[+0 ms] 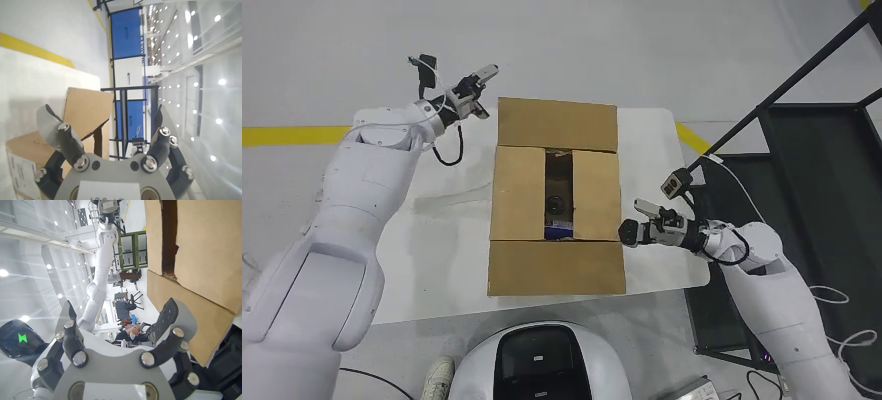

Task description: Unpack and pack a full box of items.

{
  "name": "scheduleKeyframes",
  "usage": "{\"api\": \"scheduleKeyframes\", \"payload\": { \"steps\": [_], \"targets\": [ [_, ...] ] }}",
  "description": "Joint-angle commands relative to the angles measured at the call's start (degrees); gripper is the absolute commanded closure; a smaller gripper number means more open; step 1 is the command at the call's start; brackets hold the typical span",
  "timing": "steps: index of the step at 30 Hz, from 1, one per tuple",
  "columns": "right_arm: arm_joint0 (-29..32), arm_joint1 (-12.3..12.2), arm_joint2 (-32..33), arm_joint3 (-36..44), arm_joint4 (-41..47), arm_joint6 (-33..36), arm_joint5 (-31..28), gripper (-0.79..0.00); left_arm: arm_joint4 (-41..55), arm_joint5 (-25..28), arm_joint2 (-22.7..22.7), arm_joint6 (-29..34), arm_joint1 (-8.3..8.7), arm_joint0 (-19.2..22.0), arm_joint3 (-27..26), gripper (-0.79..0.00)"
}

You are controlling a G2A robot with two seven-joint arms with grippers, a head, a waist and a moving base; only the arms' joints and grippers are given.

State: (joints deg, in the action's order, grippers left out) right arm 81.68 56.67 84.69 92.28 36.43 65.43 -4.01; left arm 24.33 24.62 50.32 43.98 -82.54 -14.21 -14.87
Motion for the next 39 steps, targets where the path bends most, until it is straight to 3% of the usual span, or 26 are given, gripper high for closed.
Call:
{"api": "scheduleKeyframes", "payload": {
  "steps": [1,6,12,20,35,39],
  "targets": [
    [-0.8,0.1,-1.3,1.4,-1.0,-0.8,0.6,-0.785,1.3,1.4,1.3,1.0,0.79,-0.8,-0.9,-0.785],
    [-4.7,0.8,-6.5,3.5,-4.8,-4.3,3.2,-0.785,1.3,2.7,3.6,6.3,3.26,-3.1,-3.9,-0.785],
    [-12.3,2.0,-16.1,2.9,-15.6,-9.3,7.7,-0.785,-0.2,2.5,6.8,13.9,7.04,-6.9,-7.6,-0.785],
    [-20.9,4.0,-25.4,0.2,-26.5,-16.8,11.4,-0.785,0.2,-0.9,11.7,23.3,11.19,-12.8,-17.3,-0.785],
    [-22.2,4.4,-26.7,-0.9,-26.9,-17.6,11.8,-0.785,0.2,-0.9,11.7,23.3,11.19,-12.8,-17.3,-0.785],
    [-21.7,4.7,-27.5,-1.6,-27.0,-18.8,12.7,-0.785,-5.5,0.8,10.6,21.4,11.61,-14.1,-21.2,-0.785]
  ]
}}
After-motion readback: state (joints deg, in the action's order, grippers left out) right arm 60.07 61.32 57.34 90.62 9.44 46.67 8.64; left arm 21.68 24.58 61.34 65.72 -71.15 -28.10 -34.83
